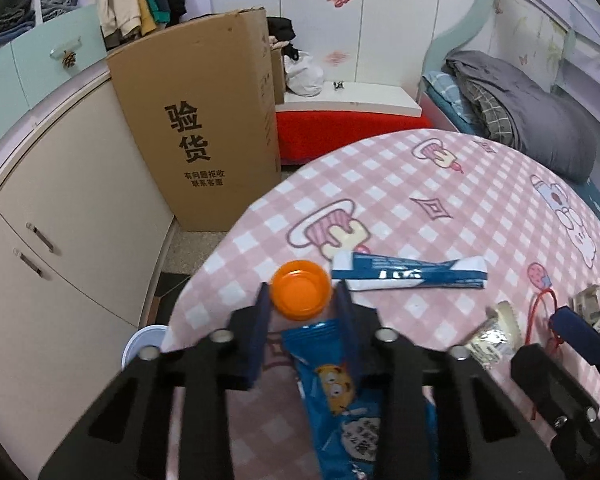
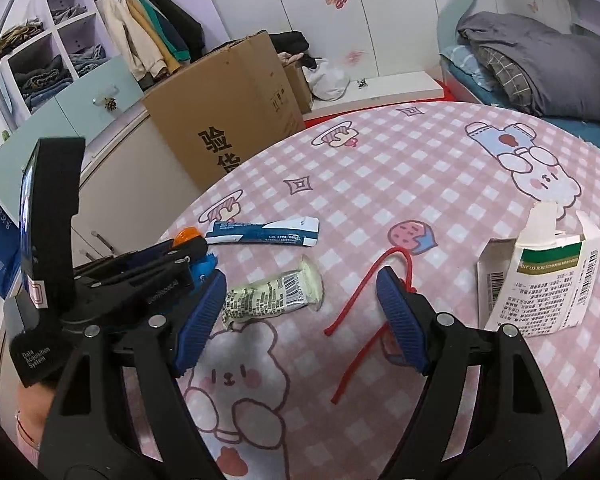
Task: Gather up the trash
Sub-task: 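Close the left tool on the blue snack bag beside the orange cap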
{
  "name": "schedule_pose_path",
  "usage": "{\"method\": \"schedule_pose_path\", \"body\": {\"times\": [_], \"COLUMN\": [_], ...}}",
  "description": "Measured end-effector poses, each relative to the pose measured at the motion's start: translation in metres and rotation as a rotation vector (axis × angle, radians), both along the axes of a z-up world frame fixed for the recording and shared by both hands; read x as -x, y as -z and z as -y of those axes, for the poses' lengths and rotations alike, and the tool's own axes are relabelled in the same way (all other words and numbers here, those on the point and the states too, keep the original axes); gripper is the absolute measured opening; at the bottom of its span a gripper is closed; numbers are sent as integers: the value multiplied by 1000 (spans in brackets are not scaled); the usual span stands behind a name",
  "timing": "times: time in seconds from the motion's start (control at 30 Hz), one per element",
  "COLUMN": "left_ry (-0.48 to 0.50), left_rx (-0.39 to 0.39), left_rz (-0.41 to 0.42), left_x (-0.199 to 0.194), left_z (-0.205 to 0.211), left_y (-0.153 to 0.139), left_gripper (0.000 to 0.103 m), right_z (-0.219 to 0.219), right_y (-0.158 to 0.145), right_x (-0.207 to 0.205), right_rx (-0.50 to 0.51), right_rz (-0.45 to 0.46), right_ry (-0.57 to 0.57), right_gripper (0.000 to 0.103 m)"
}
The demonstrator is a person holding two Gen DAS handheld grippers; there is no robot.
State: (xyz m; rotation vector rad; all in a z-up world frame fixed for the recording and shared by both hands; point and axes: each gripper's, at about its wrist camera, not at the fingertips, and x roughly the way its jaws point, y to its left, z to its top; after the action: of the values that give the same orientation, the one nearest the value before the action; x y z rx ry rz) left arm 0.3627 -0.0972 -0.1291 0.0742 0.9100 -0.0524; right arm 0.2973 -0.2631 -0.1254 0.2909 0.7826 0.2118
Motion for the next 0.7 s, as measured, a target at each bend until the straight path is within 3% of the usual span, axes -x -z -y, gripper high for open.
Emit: {"method": "schedule_pose_path", "body": {"times": [0.37,0.7], "left_ry": [-43,-49], "left_rx": [2,15], "left_rz": [19,79], "left_x": [8,18], "left_z": [-1,-3], "left_y": [-5,-29], "left_gripper": [29,29], "right_z": [4,13], "right_y": [-2,-3], "right_x": [4,3], "right_rx": [-37,-52], "right_rz": [7,9], "right_ry": [-7,9], "right_gripper": [76,76]}}
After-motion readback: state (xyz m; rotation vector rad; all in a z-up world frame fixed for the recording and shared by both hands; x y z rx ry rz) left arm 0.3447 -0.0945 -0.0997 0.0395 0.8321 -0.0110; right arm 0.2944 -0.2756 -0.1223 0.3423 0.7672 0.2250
